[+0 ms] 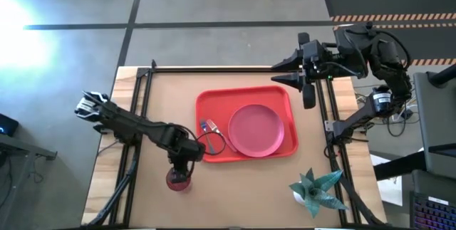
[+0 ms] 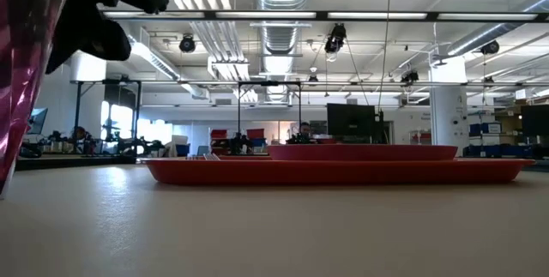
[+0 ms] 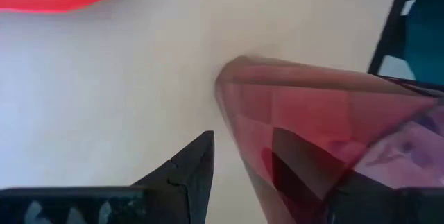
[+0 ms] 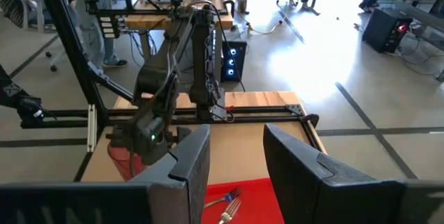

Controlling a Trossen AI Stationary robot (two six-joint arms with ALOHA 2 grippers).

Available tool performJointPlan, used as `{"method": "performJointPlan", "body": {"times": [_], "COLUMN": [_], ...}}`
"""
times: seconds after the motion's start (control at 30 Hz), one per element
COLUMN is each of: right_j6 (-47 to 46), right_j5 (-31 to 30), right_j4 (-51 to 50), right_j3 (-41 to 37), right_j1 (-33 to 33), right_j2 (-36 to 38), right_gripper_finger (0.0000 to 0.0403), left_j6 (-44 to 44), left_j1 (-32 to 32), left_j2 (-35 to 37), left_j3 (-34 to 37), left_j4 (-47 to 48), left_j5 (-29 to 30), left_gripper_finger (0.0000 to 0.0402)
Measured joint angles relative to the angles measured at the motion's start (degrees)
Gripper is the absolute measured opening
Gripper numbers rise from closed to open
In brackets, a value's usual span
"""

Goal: Pick and place plate/cup/fork/spoon on tray
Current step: Put the red cup on the top right of the red tray

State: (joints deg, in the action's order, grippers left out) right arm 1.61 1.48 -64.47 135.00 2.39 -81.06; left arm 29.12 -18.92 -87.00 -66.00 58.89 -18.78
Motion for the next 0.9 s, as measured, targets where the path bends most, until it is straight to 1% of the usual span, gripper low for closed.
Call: {"method": "performJointPlan", "body": {"times": [0.07, 0.13, 0.2, 0.3, 0.33, 0.43, 0.63, 0.73, 0.8, 0.9], "right_j6": [-0.05, -0.07, -0.05, -0.06, -0.07, -0.07, -0.11, -0.1, -0.13, -0.78], "right_j5": [0.0, -0.02, -0.03, -0.07, -0.07, -0.39, -1.58, -1.6, -1.58, -1.57], "right_j4": [0.0, 0.02, 0.02, 0.02, 0.03, 0.16, 0.42, 0.42, 0.43, 0.42], "right_j3": [0.0, 0.0, 0.0, 0.0, 0.0, 0.0, -0.01, -0.02, -0.02, -0.02], "right_j1": [0.0, 0.0, 0.0, 0.0, 0.0, 0.0, 0.01, 0.02, 0.01, 0.0], "right_j2": [0.0, 0.0, 0.0, 0.0, 0.0, 0.0, 0.0, -0.02, -0.02, 0.0], "right_gripper_finger": [0.0123, 0.0123, 0.0123, 0.0122, 0.0121, 0.0119, 0.0119, 0.0118, 0.0118, 0.0118], "left_j6": [-0.92, -1.6, -2.68, -4.22, -4.48, -5.52, -7.79, -8.79, -9.98, -12.58], "left_j1": [-0.04, -0.04, -0.04, -0.04, -0.04, -0.03, 0.55, 1.71, 2.14, 2.54], "left_j2": [-0.68, -1.17, -1.35, -1.25, -1.25, -1.14, -1.09, -1.57, -2.72, -5.59], "left_j3": [0.0, -0.11, -0.83, -2.18, -2.65, -4.31, -5.71, -5.81, -5.89, -8.16], "left_j4": [0.0, -0.01, -0.38, -2.25, -3.11, -6.25, -6.03, -7.55, -10.98, -12.48], "left_j5": [1.11, 1.33, 2.02, 4.39, 5.68, 9.51, 13.12, 13.35, 13.14, 11.98], "left_gripper_finger": [0.0125, 0.0108, 0.0079, 0.002, 0.0011, 0.0003, 0.0001, 0.0001, 0.0001, 0.0001]}}
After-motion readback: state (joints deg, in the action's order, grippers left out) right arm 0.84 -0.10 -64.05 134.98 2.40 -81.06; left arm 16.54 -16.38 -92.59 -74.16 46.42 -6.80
